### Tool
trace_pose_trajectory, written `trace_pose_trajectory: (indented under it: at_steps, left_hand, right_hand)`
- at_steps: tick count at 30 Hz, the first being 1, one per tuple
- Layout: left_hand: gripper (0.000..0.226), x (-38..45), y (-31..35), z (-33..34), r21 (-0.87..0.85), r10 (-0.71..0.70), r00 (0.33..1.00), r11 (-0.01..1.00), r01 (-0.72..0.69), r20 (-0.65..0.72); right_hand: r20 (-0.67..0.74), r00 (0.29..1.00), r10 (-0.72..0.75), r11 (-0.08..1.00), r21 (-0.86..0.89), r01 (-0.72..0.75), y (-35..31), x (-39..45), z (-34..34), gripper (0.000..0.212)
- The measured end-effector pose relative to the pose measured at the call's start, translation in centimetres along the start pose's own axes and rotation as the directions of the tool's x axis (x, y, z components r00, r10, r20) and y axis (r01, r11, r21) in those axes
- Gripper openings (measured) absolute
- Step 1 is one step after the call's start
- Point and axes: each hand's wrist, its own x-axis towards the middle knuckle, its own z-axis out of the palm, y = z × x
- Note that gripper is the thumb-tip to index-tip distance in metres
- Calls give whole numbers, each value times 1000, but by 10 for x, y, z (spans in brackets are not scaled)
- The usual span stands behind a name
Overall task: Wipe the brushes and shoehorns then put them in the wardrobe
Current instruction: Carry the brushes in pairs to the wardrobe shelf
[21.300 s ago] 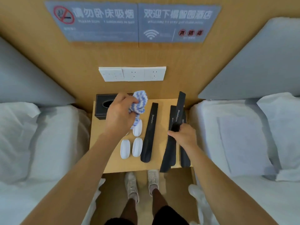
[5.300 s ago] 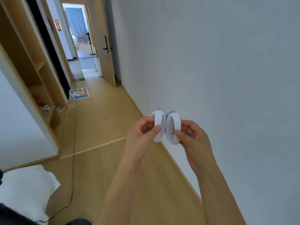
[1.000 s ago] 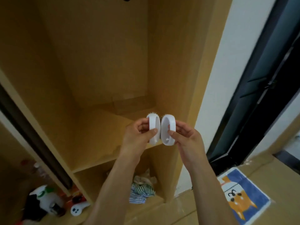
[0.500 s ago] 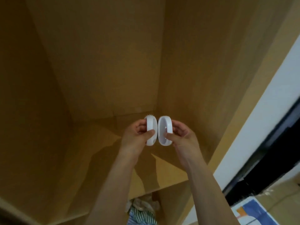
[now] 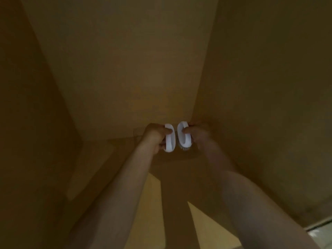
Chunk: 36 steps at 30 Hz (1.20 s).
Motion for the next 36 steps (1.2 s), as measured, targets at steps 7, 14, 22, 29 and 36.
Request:
trace_pose_trajectory:
  at_steps: [7,14,22,29,36]
  left_hand:
    - [34,60,2,-4,-30,-68,996,997,67,-52]
    - [37,102,-25,11,-99,-133,989,987,126,-70]
    - [38,139,-20,18,77,-204,977,975,208,-57]
    - [24,137,-37,24,700,560,828,583,-413,23]
    - [59,155,-43,58,965,420,877,6,-261,234]
  right_hand:
    - [-24,997,73,985,-158,-75,5,69,12,46]
    - [-56,997,50,876,-477,-70,19,110,14,42]
    - [-57,998,-25,780,-625,-16,30,125,13,37]
    - [-120,989,-89,832,-554,8,26,98,7,35]
    - [-94,938,-333,765,-609,210,53,16,0,27]
